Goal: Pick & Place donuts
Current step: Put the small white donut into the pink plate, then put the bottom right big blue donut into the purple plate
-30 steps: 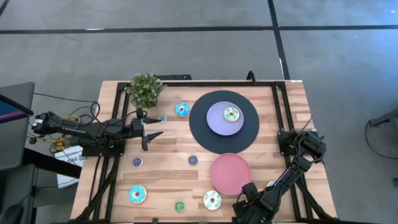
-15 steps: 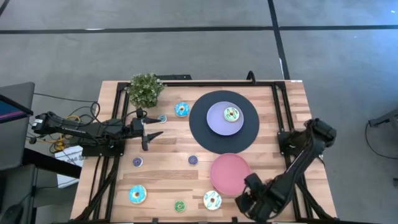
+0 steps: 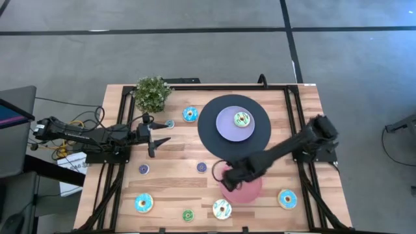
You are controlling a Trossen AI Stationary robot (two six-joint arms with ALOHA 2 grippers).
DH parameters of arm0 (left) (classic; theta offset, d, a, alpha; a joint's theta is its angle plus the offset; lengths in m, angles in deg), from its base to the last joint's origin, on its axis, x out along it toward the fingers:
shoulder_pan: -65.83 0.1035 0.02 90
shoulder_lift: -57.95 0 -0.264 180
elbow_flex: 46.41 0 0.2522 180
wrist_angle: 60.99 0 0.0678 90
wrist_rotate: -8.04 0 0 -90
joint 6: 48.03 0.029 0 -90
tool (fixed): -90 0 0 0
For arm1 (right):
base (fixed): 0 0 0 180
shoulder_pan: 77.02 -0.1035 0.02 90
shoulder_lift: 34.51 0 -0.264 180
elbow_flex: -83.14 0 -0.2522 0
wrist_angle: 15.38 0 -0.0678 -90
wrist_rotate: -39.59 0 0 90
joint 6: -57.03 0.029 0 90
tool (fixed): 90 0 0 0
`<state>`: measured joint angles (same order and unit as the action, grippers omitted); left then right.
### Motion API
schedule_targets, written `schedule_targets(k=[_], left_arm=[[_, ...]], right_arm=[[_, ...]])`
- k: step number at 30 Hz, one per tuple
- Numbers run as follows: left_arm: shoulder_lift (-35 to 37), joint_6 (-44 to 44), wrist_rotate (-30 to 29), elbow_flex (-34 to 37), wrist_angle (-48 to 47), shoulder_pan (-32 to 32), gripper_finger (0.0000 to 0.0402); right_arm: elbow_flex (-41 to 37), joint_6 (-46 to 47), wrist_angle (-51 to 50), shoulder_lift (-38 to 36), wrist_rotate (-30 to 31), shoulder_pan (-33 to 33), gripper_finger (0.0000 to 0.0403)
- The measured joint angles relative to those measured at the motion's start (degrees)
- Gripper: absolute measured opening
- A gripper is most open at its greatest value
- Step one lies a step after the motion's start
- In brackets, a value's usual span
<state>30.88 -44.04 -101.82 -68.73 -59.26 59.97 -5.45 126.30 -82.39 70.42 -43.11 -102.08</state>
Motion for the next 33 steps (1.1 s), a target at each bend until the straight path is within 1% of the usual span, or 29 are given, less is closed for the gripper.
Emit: schedule_targets(k=[3,5,9,11,14,21,27,30,33], left_arm=[[0.1,0.0,0.0,0.0,-0.4,0.0,0.0247],[0.0,0.0,0.0,0.0,-1.2,0.0,0.0247],[0.1,-0.1,0.0,0.0,-1.6,0.0,0.0247],[0.1,-0.2,0.0,0.0,-1.6,0.0,0.0247],[0.1,-0.2,0.0,0.0,-1.7,0.0,0.0247],[0.1,-1.0,0.0,0.0,-2.0,0.0,0.0247],[0.1,-1.0,0.0,0.0,-2.0,0.0,0.0247],[0.1,-1.0,0.0,0.0,-2.0,0.0,0.0247],[0.1,-1.0,0.0,0.0,-1.9,0.0,0.0247]], right_arm=[[-0.3,-3.4,-0.8,3.1,-2.7,1.8,0.0198],[-0.1,-3.8,0.1,4.6,-2.9,2.1,0.0203],[-0.2,-3.8,-2.1,6.2,-2.9,2.2,0.0216],[-0.2,-3.4,-4.3,6.1,-1.8,1.9,0.0223],[-0.2,-3.2,-4.2,6.1,0.1,1.8,0.0234],[-0.2,-3.3,-4.8,6.1,0.0,1.8,0.0249],[-0.2,-3.3,-5.6,6.1,-0.6,1.8,0.0250],[-0.2,-2.8,-7.7,4.8,-1.7,1.6,0.0250],[-0.2,-0.2,-10.5,2.4,-2.0,0.6,0.0250]])
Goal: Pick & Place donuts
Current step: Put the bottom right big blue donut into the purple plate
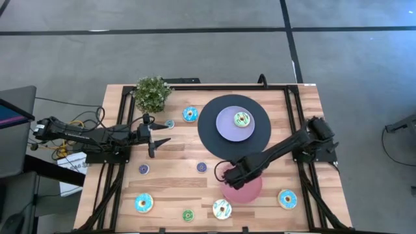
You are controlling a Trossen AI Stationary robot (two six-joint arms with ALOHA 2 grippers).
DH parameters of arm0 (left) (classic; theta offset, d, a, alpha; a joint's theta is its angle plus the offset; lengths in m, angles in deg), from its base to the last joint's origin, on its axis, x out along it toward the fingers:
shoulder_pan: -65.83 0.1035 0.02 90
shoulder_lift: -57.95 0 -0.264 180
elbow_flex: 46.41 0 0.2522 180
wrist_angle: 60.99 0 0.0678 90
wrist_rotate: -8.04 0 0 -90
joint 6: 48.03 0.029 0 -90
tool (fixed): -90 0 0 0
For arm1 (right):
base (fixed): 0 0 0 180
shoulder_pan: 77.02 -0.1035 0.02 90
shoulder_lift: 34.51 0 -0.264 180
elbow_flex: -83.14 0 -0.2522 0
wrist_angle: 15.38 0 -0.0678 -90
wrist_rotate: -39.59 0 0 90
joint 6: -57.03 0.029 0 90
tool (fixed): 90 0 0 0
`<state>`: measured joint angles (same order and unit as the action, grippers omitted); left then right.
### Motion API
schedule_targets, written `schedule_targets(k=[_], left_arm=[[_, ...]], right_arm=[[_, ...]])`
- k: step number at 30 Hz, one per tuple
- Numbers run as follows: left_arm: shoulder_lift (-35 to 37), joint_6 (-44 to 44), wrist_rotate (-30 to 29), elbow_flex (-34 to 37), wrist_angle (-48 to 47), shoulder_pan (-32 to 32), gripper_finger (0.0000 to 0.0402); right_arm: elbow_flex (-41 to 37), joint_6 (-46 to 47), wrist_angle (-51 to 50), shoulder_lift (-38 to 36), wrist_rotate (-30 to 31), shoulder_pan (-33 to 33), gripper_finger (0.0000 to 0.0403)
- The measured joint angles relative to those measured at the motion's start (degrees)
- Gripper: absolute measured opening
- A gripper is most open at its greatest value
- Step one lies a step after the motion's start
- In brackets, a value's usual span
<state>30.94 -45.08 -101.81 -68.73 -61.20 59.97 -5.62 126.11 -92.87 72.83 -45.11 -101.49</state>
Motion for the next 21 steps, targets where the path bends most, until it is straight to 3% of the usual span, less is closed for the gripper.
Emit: schedule_targets(k=[7,11,18,21], left_arm=[[0.0,0.1,0.0,0.0,0.2,0.0,0.0247],[0.0,0.3,0.0,0.0,0.3,0.0,0.0247],[0.0,0.3,0.0,0.0,0.3,0.0,0.0247],[0.0,0.3,0.0,0.0,0.3,0.0,0.0247]], right_arm=[[0.0,12.3,-4.4,-7.6,1.8,-8.1,0.0250],[0.0,26.3,-5.4,-10.4,4.1,-16.9,0.0241],[0.0,59.3,-7.1,-10.5,2.0,-33.0,0.0219],[0.0,62.5,-3.7,-8.9,0.5,-35.5,0.0214]])
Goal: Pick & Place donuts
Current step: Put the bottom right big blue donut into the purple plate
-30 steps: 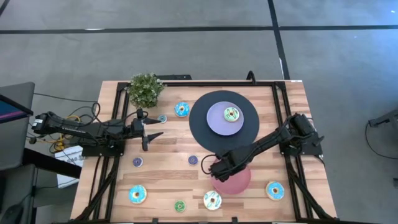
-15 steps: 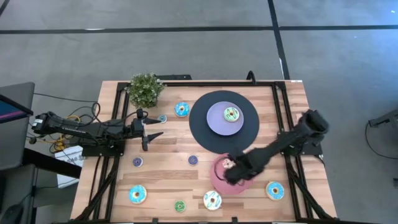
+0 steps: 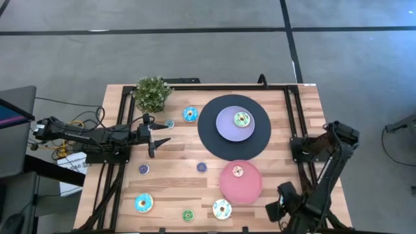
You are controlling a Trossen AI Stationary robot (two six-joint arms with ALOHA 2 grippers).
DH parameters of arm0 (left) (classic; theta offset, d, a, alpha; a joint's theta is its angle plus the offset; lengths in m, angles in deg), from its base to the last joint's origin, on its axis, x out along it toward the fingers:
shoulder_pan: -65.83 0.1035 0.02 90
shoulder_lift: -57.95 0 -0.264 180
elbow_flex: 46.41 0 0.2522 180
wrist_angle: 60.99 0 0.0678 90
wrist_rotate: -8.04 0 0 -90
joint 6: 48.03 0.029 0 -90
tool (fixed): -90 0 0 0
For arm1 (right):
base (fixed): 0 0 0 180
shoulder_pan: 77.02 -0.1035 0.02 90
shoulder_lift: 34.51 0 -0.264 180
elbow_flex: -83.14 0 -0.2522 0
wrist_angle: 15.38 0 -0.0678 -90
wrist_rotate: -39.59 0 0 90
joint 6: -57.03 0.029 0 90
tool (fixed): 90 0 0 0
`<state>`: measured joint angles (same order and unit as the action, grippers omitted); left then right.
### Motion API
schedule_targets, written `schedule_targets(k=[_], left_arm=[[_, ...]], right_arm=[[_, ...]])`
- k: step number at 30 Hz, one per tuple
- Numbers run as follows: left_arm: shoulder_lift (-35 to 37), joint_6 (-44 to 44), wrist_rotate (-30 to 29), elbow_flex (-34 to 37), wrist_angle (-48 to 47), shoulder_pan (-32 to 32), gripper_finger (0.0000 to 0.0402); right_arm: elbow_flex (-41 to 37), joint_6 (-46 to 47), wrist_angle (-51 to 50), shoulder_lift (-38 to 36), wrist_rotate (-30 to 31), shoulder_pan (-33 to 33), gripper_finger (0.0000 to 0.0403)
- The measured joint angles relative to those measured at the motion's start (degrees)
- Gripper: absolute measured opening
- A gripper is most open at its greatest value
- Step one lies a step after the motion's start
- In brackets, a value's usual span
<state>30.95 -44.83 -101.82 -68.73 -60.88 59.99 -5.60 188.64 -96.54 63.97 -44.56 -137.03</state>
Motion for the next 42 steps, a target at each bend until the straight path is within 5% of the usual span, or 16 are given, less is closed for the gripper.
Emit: schedule_targets(k=[9,17,42], left_arm=[[0.0,-0.7,0.0,0.0,0.1,0.0,0.0247],[0.0,-0.7,0.0,0.0,0.1,0.0,0.0247],[0.0,-2.5,0.0,0.0,0.1,0.0,0.0247]], right_arm=[[0.1,-2.7,1.6,5.7,-11.4,1.5,0.0211],[-0.7,-1.6,-2.2,5.8,-8.7,-0.3,0.0199],[-16.2,-13.1,16.3,4.5,-10.0,0.2,0.0171]])
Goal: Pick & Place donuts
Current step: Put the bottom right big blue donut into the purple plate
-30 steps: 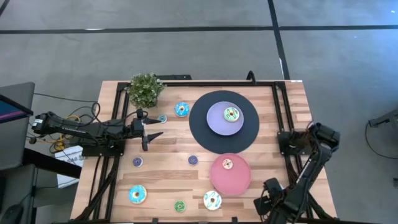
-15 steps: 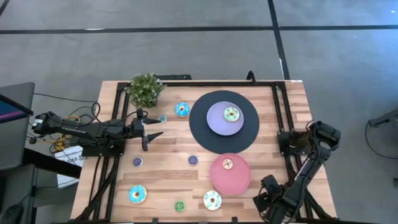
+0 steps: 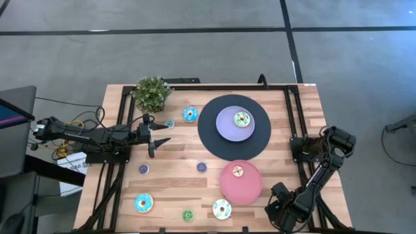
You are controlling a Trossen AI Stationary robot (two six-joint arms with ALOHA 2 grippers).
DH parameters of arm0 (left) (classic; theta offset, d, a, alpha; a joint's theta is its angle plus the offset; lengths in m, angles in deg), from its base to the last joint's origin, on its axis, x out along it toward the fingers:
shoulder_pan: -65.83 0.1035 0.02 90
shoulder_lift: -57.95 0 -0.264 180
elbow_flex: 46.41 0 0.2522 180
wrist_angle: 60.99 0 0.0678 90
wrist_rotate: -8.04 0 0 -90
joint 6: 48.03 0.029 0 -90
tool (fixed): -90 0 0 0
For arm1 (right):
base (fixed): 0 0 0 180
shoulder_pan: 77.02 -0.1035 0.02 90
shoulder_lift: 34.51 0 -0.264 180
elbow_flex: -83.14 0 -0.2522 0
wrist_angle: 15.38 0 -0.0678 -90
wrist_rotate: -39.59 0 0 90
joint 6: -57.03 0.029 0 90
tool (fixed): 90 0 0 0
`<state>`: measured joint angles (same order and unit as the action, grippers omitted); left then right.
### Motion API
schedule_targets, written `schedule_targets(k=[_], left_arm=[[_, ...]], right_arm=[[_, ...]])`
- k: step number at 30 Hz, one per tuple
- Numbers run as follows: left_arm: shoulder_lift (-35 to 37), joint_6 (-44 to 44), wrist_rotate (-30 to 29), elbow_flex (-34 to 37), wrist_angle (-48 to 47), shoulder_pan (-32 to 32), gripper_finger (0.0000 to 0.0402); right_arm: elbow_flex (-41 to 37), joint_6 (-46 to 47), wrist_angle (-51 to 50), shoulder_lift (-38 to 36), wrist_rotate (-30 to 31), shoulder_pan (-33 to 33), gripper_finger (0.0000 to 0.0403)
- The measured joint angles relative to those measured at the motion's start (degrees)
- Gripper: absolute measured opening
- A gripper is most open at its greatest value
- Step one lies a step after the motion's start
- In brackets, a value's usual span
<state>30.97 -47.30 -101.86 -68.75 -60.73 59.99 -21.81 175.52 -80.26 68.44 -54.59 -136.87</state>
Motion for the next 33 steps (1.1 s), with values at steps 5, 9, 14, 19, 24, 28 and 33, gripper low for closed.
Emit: schedule_targets(k=[5,9,14,19,24,28,33], left_arm=[[0.0,-0.1,0.0,0.0,0.0,0.0,0.0247],[0.0,-0.1,-0.3,0.0,0.0,0.0,0.0247],[0.0,-0.1,-0.4,0.0,0.0,0.0,0.0247],[0.0,-0.1,-0.4,0.0,0.0,0.0,0.0247],[0.0,-0.1,-0.4,0.0,0.0,0.0,0.0247],[0.0,-0.1,-0.4,0.0,0.0,0.0,0.0247],[0.0,0.1,-0.4,0.0,0.0,0.0,0.0247]], right_arm=[[-0.5,-0.3,-0.1,0.0,-0.2,0.5,0.0166],[-0.5,-0.4,-0.7,0.0,-0.4,0.5,0.0156],[-0.5,-0.4,-0.6,0.0,-0.5,0.5,0.0123],[-0.2,0.0,-0.9,-0.3,-0.5,0.5,0.0093],[1.5,0.0,-3.5,-2.6,0.7,0.9,0.0086],[1.9,-0.2,-4.7,-6.5,7.2,1.7,0.0087],[2.0,-7.0,-5.3,-12.8,23.6,5.2,0.0087]])
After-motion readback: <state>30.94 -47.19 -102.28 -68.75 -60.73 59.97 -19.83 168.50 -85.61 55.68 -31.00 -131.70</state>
